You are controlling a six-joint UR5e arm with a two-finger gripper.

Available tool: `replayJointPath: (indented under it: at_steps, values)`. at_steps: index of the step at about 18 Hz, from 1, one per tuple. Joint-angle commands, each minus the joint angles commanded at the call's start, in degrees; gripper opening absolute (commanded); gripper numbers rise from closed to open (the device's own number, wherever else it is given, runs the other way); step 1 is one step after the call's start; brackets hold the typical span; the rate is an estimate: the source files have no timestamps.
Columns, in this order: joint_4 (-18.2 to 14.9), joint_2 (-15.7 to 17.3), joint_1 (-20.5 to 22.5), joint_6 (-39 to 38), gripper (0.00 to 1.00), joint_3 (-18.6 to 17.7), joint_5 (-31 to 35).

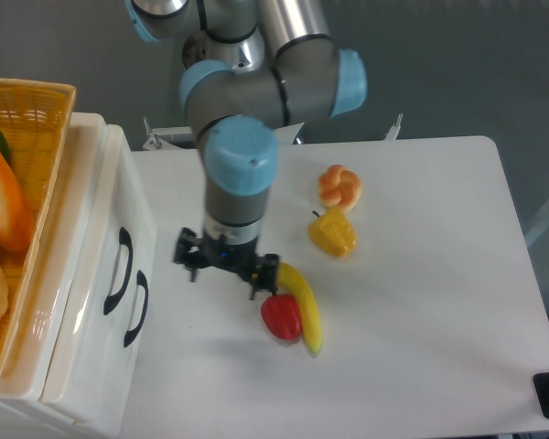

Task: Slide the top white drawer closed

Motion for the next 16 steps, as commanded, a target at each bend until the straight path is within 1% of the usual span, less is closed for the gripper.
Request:
replayJointPath:
  at_steps: [1, 2, 4, 5, 7, 9, 11, 12, 13, 16]
  values:
    - [-0.1, 0.3, 0.7, 3.0, 1.0, 0.5, 0.4]
    - [-0.2, 0.5, 1.3, 7.4, 1.0, 0.7, 2.3]
    - [-0.3, 1.2, 2.1, 14.4, 1.0, 0.1, 7.7]
    - [-0.3, 1.8, 2.8, 16.3, 1.0, 0.0, 9.2]
    - [-0.2, 3.1, 5.2, 18.7, 1.0, 0.0, 9.7]
    - [-0.3, 3.9, 6.7, 21.9, 1.0, -0.2, 10.4]
    - [-0.5, 4.7, 7.6, 24.4, 1.0, -0.5, 16.4]
    - [-0.7, 4.7, 7.6, 25.2, 1.0, -0.8, 17.9]
    - [-0.7, 4.8, 7.8, 26.3, 1.0, -0.9, 18.1]
    - [-0.7, 6.1, 10.5, 32.4, 1.0, -1.3, 18.0]
